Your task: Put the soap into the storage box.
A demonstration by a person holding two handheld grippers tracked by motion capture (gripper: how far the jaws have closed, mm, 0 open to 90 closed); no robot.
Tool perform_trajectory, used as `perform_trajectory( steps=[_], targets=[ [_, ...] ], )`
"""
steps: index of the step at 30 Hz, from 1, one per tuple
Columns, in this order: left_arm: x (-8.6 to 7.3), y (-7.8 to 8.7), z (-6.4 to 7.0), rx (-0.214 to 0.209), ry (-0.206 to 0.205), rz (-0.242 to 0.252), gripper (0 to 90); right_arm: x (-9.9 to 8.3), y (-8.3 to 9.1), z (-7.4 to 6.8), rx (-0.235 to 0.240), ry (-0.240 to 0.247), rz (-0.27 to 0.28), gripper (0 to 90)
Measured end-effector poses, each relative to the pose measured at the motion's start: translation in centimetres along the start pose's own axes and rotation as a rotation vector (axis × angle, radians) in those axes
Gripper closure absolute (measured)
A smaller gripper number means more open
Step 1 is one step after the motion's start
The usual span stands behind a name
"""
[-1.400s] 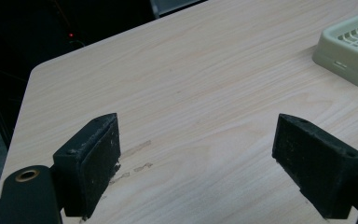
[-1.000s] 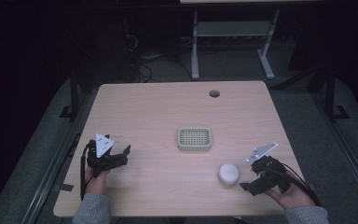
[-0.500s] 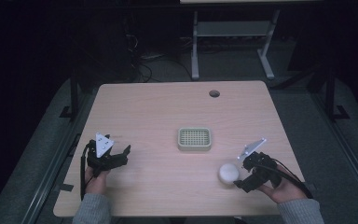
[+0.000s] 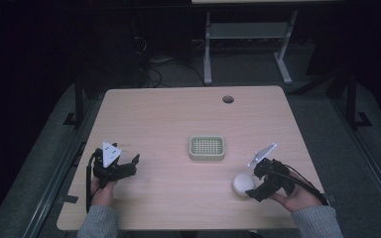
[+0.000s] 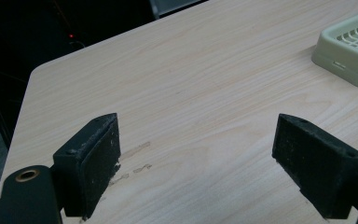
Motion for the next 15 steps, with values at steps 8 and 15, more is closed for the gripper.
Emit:
perform_trajectory(
  steps=[8,15],
  targets=[
    [0.0,0.0,0.0,0.001,0.001,0.001,14.8,0.8,-0.7,0.1,0.008,0.013,-0.028,16.4],
    [0.0,0.0,-0.1,0.000,0.004,0.002,14.9,1.3,-1.5,0.2,0.022,0.010,-0.048,16.4]
  ],
)
Point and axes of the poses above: each handheld gripper's, and its own axes: y roughly backward along the jaws, x roughly out of its top, z roughly to its right, the point moved 9 cm from there along -y, roughly forward along the jaws, and after that the axes turned 11 degrees about x, right-handed, at the moved point
